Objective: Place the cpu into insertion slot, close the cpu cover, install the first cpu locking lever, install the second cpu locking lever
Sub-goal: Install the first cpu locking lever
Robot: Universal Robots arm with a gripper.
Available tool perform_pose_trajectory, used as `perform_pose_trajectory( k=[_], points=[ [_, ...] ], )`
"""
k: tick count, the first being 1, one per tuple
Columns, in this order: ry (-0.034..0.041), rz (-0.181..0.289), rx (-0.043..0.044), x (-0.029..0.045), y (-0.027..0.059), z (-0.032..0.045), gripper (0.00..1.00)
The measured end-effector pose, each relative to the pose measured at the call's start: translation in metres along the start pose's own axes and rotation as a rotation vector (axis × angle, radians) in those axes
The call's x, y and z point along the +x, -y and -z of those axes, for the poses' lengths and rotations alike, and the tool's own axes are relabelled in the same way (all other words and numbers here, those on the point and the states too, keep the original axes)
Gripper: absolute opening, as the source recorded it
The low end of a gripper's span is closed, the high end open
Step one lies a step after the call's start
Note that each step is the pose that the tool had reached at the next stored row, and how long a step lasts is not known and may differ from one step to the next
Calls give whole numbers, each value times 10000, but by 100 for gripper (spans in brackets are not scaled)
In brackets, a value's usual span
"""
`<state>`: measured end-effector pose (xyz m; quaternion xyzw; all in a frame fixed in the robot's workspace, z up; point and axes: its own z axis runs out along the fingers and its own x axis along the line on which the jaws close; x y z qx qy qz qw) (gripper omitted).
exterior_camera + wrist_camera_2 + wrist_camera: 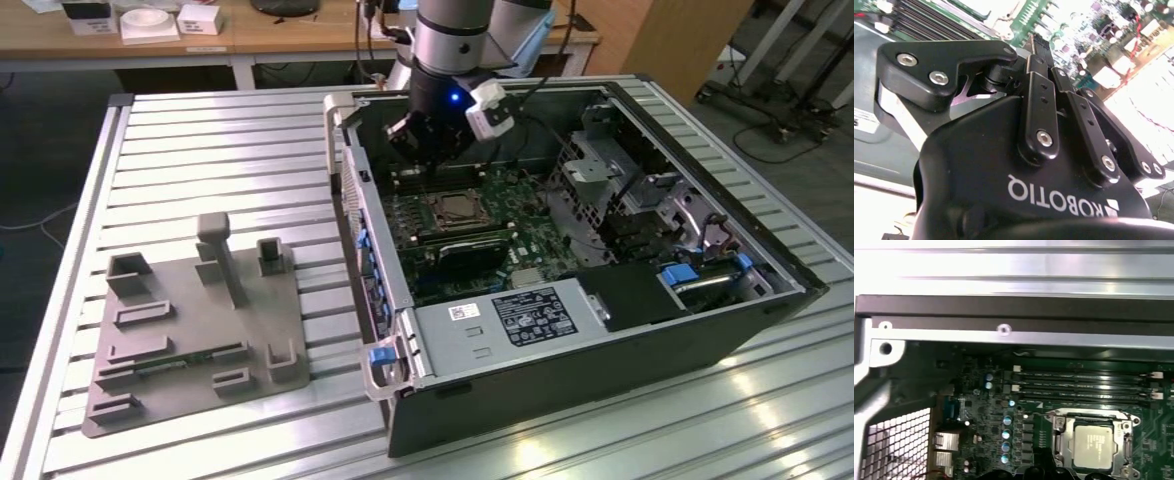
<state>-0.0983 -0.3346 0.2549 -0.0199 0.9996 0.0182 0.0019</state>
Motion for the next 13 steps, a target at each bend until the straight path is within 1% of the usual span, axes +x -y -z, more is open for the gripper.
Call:
perform_pose_trajectory(
  k=[7, 13],
  points=[
    [22, -63, 0, 112, -5, -3, 10],
    [20, -62, 1, 120, -5, -3, 10]
  ],
)
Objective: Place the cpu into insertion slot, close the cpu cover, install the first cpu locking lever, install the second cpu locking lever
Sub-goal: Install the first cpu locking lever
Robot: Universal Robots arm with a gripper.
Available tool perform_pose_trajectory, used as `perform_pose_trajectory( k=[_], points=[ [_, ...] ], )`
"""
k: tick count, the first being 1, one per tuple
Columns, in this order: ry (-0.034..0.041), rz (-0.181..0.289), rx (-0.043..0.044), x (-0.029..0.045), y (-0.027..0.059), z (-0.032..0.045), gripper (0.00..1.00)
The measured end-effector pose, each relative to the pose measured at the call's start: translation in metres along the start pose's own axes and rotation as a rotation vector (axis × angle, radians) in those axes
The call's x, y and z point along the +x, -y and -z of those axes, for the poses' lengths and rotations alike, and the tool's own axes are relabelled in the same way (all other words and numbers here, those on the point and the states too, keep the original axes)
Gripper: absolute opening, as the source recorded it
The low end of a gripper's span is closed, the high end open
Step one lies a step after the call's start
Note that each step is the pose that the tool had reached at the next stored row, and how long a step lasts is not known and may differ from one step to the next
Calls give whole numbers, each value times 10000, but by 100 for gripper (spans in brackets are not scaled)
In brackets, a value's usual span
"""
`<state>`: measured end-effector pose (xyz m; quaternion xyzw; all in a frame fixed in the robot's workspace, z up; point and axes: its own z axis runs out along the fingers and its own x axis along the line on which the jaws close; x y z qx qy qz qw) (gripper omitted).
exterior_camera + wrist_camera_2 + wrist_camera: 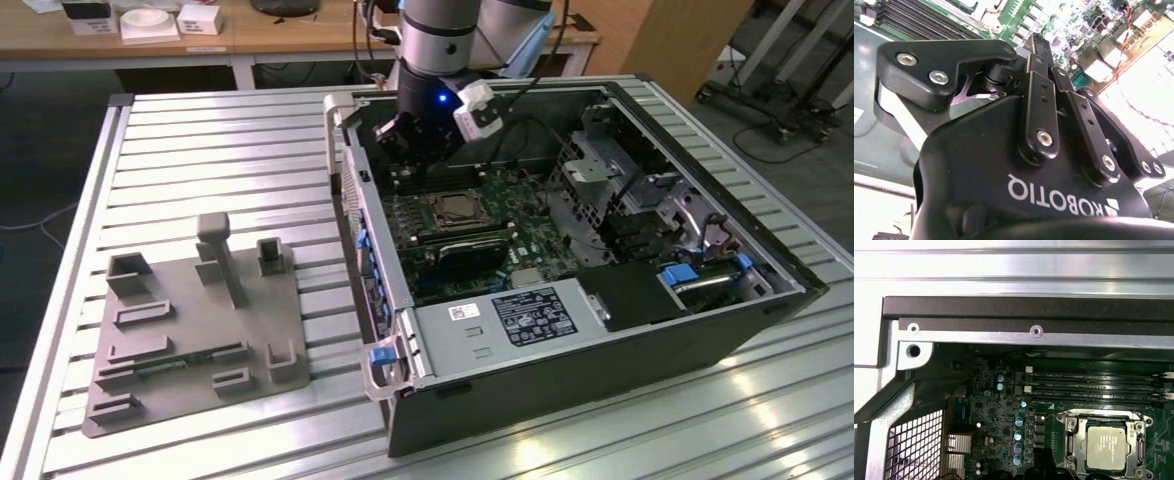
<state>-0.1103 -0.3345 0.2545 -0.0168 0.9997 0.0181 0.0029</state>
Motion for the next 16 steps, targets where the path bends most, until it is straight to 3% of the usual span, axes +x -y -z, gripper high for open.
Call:
perform_pose_trajectory(
  k=[8, 16],
  points=[
    [-1, -19, 1, 46, -11, -3, 10],
    [3, -75, 1, 43, -120, -18, 10]
  ],
)
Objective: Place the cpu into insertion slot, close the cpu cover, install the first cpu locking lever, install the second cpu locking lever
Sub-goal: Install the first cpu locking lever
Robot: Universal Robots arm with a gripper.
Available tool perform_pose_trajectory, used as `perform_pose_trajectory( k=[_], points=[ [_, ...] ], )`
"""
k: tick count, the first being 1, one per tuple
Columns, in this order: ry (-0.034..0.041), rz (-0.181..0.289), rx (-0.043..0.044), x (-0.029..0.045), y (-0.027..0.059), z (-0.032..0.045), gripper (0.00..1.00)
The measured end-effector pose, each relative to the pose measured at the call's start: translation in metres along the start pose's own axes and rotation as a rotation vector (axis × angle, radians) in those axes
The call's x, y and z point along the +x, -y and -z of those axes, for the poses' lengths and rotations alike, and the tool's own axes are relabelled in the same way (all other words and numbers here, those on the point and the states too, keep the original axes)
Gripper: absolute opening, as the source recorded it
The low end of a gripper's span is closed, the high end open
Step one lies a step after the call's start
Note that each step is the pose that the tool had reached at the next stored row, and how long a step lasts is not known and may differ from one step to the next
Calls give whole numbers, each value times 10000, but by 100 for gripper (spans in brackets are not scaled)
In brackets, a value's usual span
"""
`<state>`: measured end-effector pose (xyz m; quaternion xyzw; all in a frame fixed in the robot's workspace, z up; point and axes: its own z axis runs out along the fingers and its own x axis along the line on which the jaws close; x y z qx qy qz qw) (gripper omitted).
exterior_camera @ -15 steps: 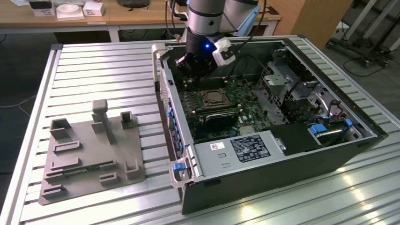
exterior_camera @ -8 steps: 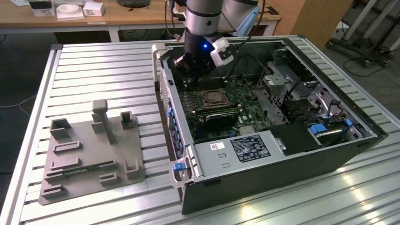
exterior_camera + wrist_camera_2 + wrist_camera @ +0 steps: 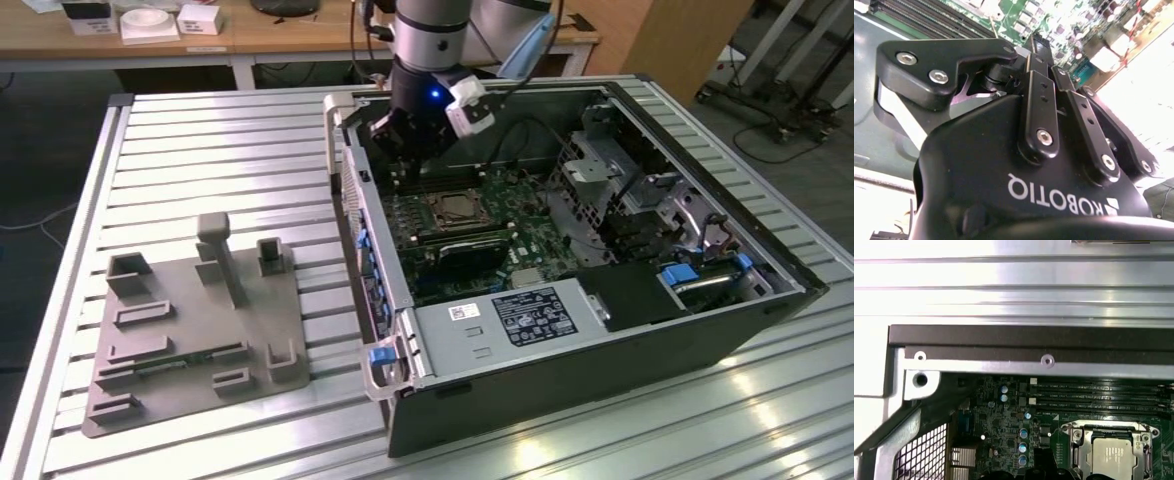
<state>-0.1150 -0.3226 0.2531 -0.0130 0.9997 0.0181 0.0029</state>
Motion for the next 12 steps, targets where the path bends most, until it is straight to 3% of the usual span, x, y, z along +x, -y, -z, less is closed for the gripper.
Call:
perform_pose_trajectory(
  k=[12],
  points=[
    [0, -3, -4, 6, -56, -38, 10]
  ],
)
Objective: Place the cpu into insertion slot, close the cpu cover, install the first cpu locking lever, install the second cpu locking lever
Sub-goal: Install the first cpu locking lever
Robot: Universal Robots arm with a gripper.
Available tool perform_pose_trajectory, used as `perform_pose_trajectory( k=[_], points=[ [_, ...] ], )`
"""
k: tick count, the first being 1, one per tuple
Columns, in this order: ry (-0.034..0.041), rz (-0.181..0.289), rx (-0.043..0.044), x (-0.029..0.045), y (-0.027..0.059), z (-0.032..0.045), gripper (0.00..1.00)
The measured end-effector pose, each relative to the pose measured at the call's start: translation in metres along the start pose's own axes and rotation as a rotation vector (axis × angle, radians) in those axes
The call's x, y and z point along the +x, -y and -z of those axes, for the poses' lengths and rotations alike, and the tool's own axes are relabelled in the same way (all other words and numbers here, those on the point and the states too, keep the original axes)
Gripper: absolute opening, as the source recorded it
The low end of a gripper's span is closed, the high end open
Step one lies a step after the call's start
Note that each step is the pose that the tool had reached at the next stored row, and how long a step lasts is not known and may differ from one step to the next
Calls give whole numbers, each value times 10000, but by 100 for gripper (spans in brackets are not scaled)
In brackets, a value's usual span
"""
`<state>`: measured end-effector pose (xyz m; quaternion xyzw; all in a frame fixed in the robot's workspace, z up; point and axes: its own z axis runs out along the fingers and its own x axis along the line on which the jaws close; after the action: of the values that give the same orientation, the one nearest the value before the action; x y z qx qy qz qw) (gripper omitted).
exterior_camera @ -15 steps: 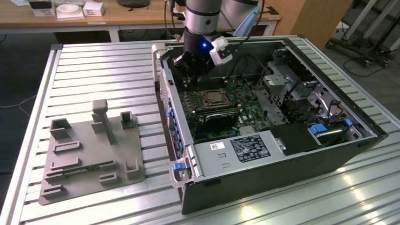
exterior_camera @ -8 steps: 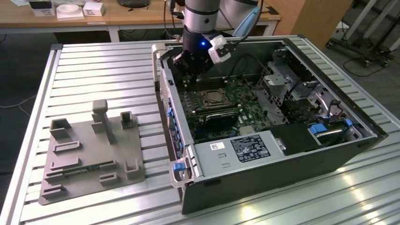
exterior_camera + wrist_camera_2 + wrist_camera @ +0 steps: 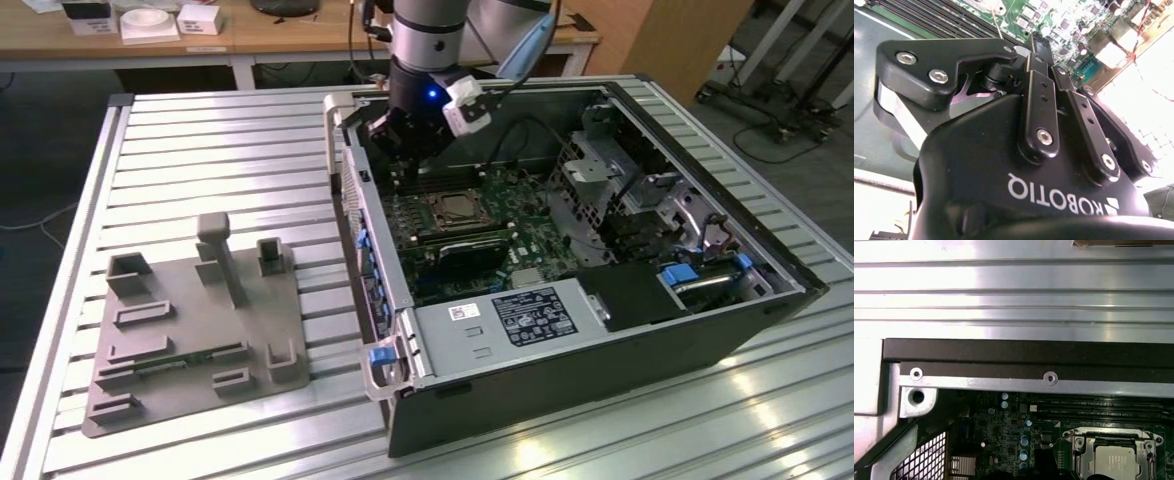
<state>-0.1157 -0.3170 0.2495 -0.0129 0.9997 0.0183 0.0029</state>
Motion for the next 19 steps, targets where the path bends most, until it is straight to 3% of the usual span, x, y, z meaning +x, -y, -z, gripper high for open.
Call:
perform_pose_trajectory(
  k=[11, 19],
  points=[
    [-1, 0, -2, 2, -78, -20, 10],
    [0, 0, -2, -72, -86, -20, 10]
  ],
)
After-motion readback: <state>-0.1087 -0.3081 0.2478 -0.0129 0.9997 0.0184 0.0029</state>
